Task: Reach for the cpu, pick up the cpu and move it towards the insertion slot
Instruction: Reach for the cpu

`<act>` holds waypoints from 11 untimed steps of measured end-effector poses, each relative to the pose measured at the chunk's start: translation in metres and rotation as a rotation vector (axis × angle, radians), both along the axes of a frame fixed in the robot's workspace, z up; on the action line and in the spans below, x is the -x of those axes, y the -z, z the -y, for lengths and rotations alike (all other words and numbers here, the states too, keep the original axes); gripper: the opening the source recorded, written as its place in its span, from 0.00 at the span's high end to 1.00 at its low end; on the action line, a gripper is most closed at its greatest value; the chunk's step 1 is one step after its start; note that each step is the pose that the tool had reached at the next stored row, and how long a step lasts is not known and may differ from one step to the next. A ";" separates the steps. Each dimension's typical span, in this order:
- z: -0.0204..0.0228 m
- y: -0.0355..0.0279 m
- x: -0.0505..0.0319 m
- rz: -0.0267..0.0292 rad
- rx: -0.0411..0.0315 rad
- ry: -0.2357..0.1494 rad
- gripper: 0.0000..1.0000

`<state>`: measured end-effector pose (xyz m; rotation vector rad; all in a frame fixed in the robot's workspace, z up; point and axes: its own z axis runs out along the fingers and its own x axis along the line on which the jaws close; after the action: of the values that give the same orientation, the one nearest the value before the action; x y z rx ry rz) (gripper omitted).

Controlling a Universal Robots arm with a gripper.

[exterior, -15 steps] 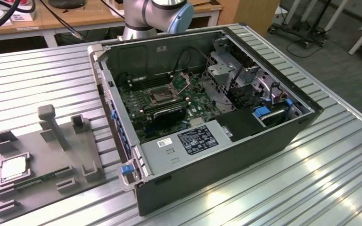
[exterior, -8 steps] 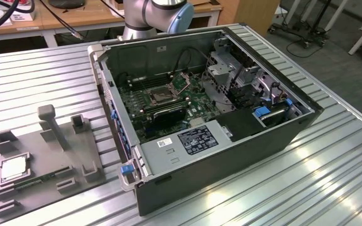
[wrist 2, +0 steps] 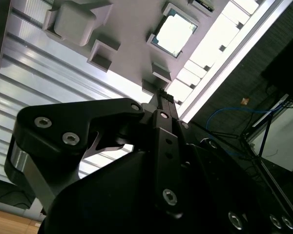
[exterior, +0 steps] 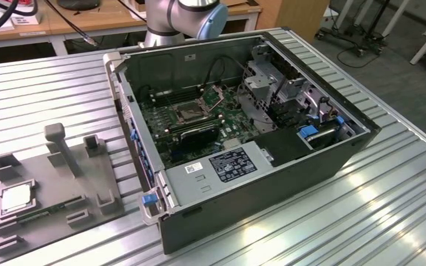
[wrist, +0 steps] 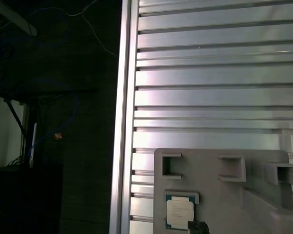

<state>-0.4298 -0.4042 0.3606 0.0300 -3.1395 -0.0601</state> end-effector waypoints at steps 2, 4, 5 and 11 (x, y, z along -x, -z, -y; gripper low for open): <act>0.0000 0.0002 0.0016 -0.0001 0.0000 0.000 0.89; 0.0001 0.0005 0.0026 -0.0001 0.0000 0.000 0.89; 0.0001 0.0008 0.0030 0.0000 0.0000 0.000 0.89; 0.0014 0.0018 0.0062 -0.0001 0.0000 0.000 0.89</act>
<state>-0.4360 -0.4057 0.3588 0.0300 -3.1395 -0.0600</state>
